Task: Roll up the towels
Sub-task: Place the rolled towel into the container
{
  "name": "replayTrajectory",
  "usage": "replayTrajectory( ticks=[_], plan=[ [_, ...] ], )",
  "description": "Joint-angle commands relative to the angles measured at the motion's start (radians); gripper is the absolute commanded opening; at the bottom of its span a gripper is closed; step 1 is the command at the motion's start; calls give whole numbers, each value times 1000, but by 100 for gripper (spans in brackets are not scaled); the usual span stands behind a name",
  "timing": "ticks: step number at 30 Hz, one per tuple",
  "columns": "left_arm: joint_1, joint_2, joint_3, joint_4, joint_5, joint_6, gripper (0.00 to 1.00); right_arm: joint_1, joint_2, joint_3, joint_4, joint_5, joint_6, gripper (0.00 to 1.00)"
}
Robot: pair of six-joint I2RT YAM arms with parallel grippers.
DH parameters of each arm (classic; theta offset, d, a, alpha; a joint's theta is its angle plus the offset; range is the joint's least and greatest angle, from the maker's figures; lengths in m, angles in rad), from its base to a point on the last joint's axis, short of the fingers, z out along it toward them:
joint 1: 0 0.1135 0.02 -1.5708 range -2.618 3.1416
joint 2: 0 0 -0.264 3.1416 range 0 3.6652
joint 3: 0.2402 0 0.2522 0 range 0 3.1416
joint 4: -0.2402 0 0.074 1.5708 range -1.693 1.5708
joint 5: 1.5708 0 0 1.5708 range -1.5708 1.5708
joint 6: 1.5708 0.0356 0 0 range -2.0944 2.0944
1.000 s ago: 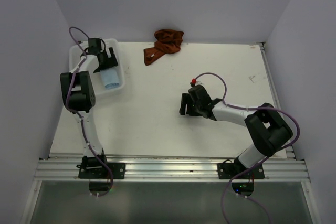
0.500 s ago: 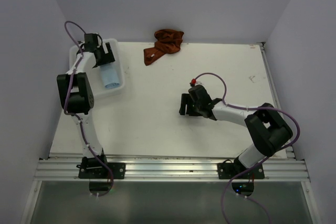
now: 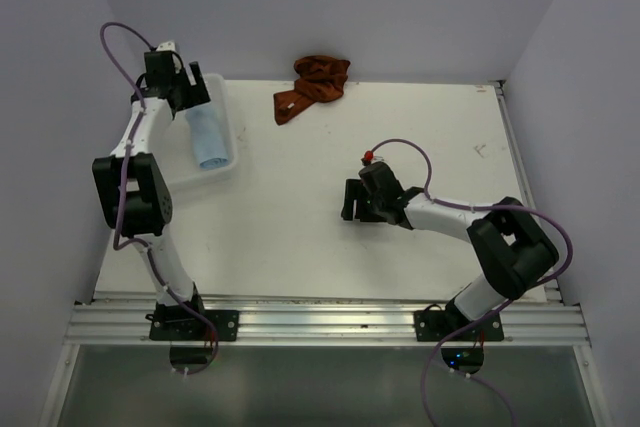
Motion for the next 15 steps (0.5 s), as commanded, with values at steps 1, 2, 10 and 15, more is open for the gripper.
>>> replayTrajectory(
  ticks=[1,2,10,15],
  plan=[
    [11,-67,-44,73,6,-12,86,-6,-37,30,-20,-18,-6,69],
    [11,-72,-61,76,7,-15,79,-6,-37,30,-20,-18,-5,69],
    [11,-76,-116,104,-8,-27,34,-4,-27,32,-21,-17,-5,69],
    [11,-66,-158,122,-6,-32,31,-4,-14,29,-15,-15,-8,70]
  ],
)
